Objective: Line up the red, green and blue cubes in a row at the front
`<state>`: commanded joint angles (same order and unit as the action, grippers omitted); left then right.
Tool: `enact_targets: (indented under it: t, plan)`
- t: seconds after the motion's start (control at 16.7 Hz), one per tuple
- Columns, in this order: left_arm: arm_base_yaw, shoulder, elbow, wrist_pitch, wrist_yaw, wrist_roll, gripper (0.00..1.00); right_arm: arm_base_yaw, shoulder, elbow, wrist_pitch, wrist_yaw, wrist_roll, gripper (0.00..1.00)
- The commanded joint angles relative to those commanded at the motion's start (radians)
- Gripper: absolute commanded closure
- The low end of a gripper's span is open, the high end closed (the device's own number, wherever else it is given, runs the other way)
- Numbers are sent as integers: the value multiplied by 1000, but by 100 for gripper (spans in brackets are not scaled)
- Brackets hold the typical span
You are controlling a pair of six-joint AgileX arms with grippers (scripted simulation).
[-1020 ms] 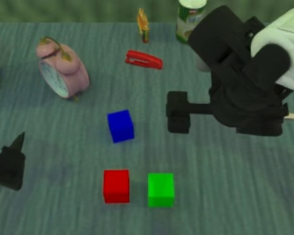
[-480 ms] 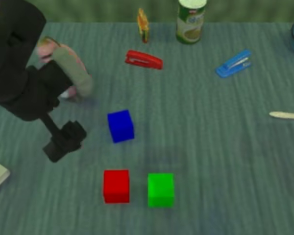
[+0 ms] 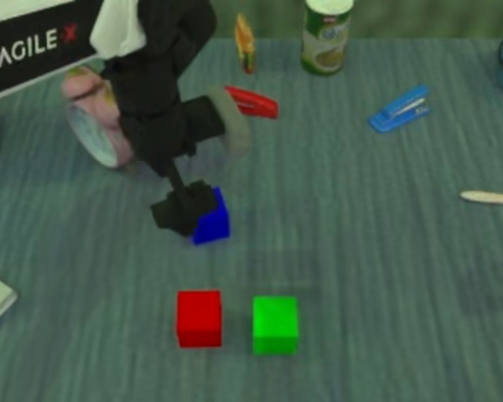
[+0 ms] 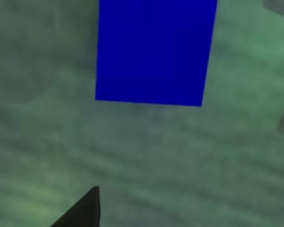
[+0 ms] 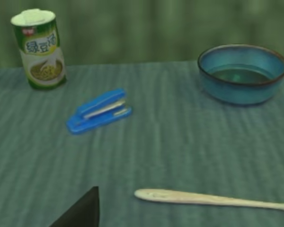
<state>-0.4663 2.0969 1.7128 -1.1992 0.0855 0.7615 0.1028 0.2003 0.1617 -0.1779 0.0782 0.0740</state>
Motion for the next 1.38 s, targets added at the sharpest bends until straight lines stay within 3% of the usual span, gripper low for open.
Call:
enact_targets:
  t: [0.24,0.42,0.84,1.2,1.38]
  plan:
    - [-25,145,175,-30,-59,27,0,-71,-142,-125,132,-56,-59,0]
    - [-31,185,229,-32,-81,31,0,-92,-198,-161,176,-77,-74,0]
    - [-28,189,214,-15,-81,33,0,-93,-200,-162,178,-78,-74,0]
    - [-30,254,71,202,-81,33,0,-93,-200,-162,178,-78,-74,0]
    - [-30,267,46,234,-81,34,0,-93,-200,-162,178,-78,-74,0]
